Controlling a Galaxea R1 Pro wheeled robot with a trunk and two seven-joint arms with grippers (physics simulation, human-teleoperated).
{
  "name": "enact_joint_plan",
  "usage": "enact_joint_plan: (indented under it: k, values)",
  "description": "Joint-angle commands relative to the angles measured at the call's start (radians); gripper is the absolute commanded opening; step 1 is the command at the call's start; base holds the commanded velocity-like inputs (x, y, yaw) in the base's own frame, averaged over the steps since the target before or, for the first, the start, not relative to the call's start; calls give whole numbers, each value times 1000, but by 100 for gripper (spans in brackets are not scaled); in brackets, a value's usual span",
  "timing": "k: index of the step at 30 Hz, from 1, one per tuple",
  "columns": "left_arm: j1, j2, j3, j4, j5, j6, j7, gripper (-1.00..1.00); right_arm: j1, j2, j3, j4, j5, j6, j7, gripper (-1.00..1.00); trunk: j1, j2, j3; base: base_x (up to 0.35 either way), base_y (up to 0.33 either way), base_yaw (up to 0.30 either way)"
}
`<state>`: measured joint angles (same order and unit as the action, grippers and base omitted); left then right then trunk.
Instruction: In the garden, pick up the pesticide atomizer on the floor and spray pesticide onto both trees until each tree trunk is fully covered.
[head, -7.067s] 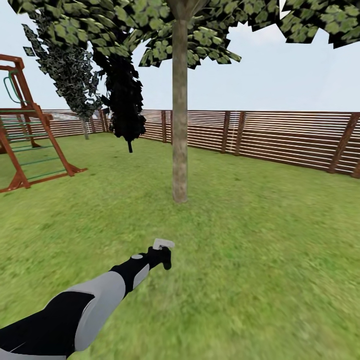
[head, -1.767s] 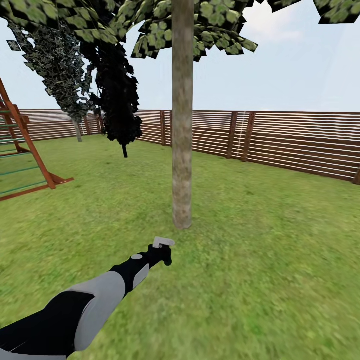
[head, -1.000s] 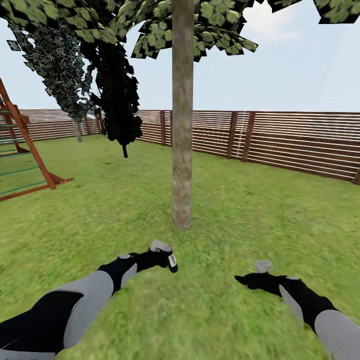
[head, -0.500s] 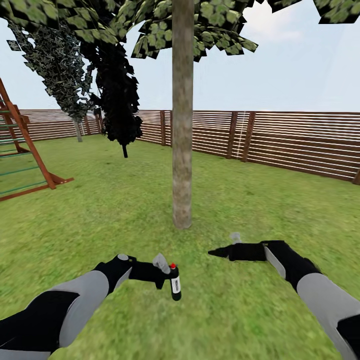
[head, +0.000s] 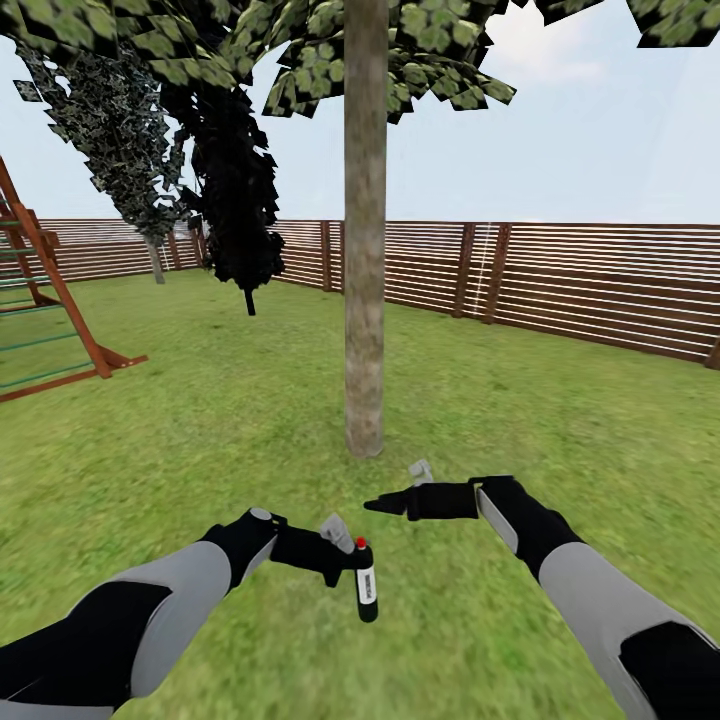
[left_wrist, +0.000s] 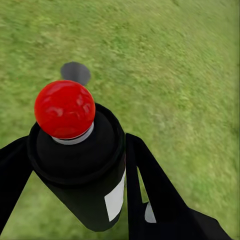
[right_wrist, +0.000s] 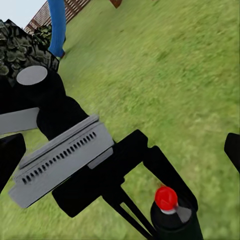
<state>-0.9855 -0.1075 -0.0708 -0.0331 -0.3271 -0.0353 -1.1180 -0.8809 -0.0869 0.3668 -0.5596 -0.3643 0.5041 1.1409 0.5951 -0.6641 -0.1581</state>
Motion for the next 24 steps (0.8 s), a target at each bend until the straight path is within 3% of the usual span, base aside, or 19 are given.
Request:
enact_joint_plan:
  k: [1, 2, 14, 24]
  values:
    - [-1, -1, -4, -1, 3, -3, -2, -100, -1, -1, 6, 0, -10, 8, -1, 100, 0, -1, -2, 0, 0, 0]
    - [-1, -1, -4, -1, 3, -3, -2, -100, -1, -1, 6, 0, -10, 8, -2, -100, 0, -1, -2, 0, 0, 0]
    - [-1, -2, -4, -1, 3, -3, -2, -100, -1, -3, 9, 3, -6, 10, -3, -100, 0, -1, -2, 0, 0, 0]
    - [-1, -4, -5, -1, 3, -3, -2, -100, -1, 1, 12, 4, -5, 8, -87, -100, 0, -1, -2, 0, 0, 0]
